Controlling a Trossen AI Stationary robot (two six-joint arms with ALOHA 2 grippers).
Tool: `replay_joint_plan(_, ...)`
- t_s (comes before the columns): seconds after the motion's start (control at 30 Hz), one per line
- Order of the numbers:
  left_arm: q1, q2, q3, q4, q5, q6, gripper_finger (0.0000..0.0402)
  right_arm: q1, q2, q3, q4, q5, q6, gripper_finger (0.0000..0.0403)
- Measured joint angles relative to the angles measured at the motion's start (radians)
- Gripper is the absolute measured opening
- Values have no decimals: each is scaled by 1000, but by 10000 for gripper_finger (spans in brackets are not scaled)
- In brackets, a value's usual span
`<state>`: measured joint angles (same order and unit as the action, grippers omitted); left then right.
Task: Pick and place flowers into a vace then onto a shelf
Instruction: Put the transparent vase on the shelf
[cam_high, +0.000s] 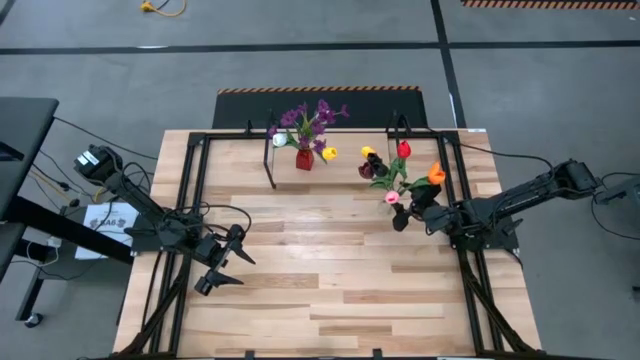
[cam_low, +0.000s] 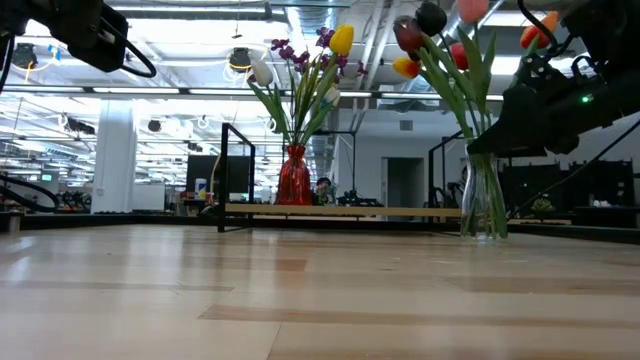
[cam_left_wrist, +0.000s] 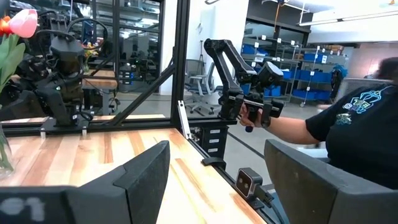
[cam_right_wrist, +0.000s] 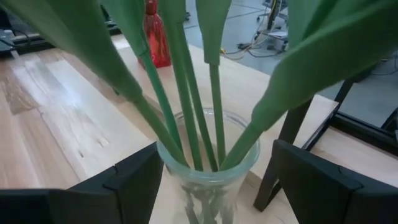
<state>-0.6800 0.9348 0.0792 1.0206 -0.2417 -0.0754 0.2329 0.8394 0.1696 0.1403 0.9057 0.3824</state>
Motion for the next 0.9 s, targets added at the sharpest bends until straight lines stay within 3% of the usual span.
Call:
replay_joint_plan(0.23,0,0,0,-1,0,0,253,0,0,0,4,12,1,285)
replay_joint_plan(0.73,0,0,0,-17,0,0,253,0,0,0,7,9,2,200)
replay_joint_plan(0.9,0,0,0,-18,0,0,253,0,0,0,22,8,2,194)
